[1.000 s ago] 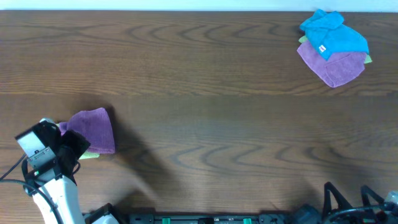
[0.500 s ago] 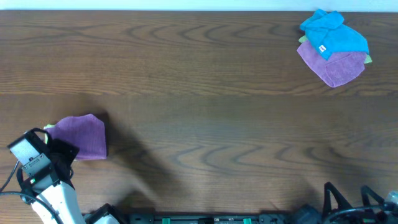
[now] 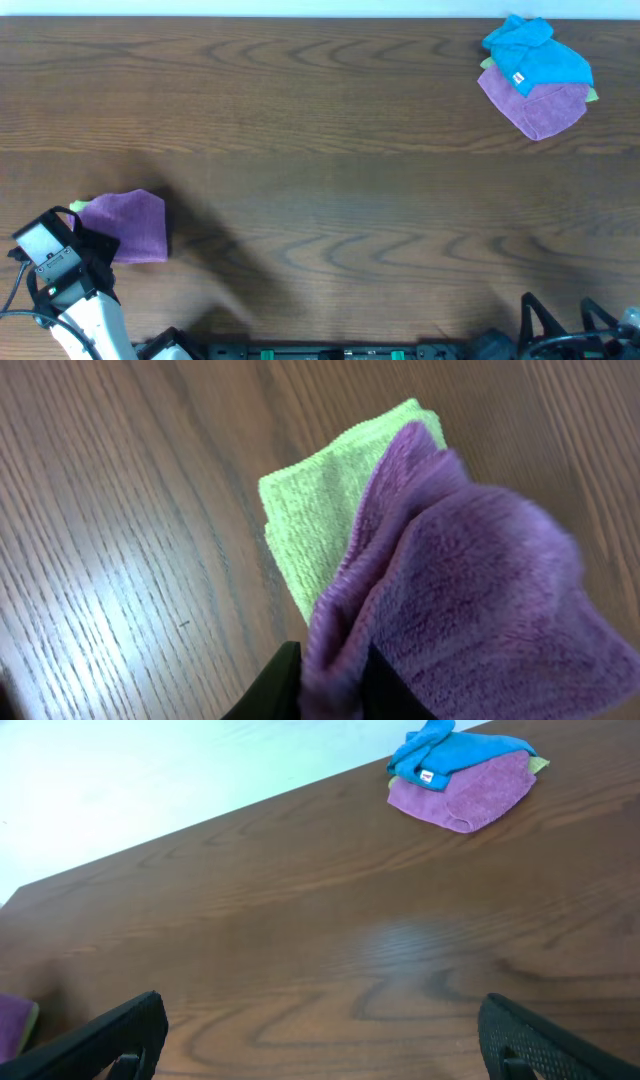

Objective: Fold the cloth
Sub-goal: 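Lower the pink cloth onto the lime-green cloth with the left gripper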

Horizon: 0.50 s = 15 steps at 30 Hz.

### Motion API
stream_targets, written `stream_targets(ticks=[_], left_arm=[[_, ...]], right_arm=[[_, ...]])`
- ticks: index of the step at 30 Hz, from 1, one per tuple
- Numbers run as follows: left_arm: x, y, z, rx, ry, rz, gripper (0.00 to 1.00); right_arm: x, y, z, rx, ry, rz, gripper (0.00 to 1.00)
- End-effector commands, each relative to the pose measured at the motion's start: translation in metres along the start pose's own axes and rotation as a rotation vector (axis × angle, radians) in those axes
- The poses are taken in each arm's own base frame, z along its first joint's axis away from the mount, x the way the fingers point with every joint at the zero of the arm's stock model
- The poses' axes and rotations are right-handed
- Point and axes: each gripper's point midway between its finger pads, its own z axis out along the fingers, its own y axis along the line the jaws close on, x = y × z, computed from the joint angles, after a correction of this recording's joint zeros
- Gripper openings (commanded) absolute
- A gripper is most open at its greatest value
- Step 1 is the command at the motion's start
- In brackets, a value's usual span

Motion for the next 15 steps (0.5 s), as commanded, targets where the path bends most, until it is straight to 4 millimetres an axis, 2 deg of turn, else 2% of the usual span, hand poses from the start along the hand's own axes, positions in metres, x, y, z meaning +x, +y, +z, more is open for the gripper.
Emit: stream_targets(ticks=[1,3,7,11,12,15], left_arm=[[0.0005,0.0079,0.0009,-0.031,-0.011,-0.021,0.2],[0.0004,0.0082,0.0009,-0.032,-0.012,-0.027,0.27],[0.0004,0.008,0.0009,-0.031,-0.011,-0.032,0.55],[0.0007,0.0074,0.001,-0.027,-0.009,-0.035,0.93],[0.0013,0.0063,0.001,-0.021,-0.006,-0.035,0.97],[0.004,0.0014,0.0009,0.007,0.01,-0.034,0.95]], right_arm=[[-0.0007,-0.0023,0.0001,0.015,-0.008,0.012,0.99],[-0.0007,-0.0023,0.0001,0.015,-0.008,0.012,0.99],[-0.0007,-0.0023,0.0001,0.015,-0.008,0.012,0.99],[-0.0007,-0.0023,0.0001,0.015,-0.008,0.012,0.99],[-0.0007,-0.0023,0.0001,0.015,-0.008,0.012,0.99],[-0.0007,-0.0023,0.0001,0.015,-0.008,0.012,0.99]])
